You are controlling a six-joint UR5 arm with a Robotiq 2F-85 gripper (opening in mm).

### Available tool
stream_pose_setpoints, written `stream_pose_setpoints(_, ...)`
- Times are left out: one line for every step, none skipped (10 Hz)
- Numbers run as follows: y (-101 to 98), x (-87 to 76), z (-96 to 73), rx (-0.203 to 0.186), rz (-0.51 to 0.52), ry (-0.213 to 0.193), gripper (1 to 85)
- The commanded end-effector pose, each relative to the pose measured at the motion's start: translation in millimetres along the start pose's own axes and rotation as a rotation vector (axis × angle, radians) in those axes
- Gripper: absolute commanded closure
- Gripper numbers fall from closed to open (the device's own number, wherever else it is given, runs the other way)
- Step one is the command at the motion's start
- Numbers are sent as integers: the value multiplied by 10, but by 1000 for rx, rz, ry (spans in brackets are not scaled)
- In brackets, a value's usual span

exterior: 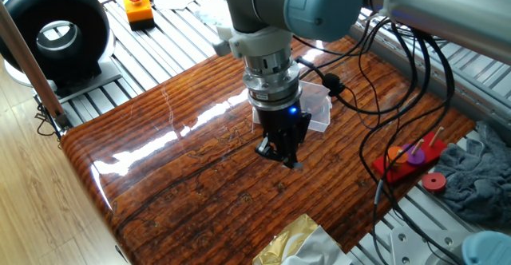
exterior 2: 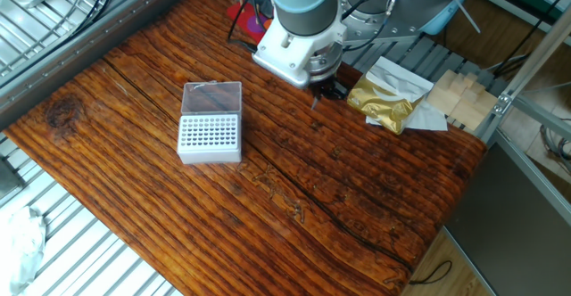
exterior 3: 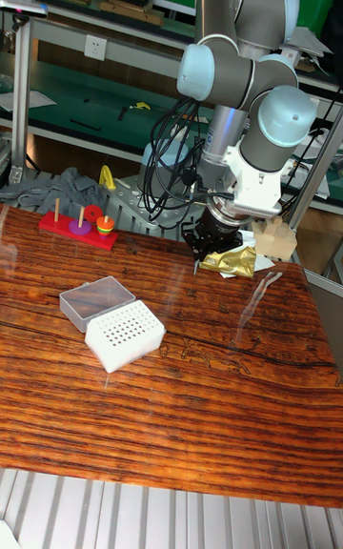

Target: Insert a medium pipette tip into the holder for medium pipette tips

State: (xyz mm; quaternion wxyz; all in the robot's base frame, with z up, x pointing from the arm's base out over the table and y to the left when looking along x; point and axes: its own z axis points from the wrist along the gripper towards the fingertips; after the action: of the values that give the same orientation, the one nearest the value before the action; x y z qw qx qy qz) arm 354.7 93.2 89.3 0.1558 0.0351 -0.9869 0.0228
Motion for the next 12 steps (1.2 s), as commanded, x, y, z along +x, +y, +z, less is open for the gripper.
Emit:
stream_pose_setpoints(9,22,-8,-7,-6,9,847)
stream_pose_setpoints(8,14,-8,-7,-9,6,847)
stream_pose_setpoints(14,-7,-8,-9,-11,-2,847)
stream_pose_setpoints(40,-25,-8,-19,-11,-9,847)
stream_pose_setpoints(62,-87,-10,-27,-8,-33,847)
stream_pose_setpoints(86,-180,-16,-36,-7,-69,847)
stream_pose_setpoints(116,-194,-18,-48,-9,-74,847)
stream_pose_setpoints(123,-199,-19,-51,-6,-76,847)
stream_pose_setpoints(119,-198,-19,-49,-3,-76,847)
stream_pose_setpoints(125,-223,-21,-51,-10,-85,847)
stream_pose_setpoints(147,-256,-25,-59,-18,-99,847)
stream_pose_setpoints(166,-312,-32,-67,-17,-121,847)
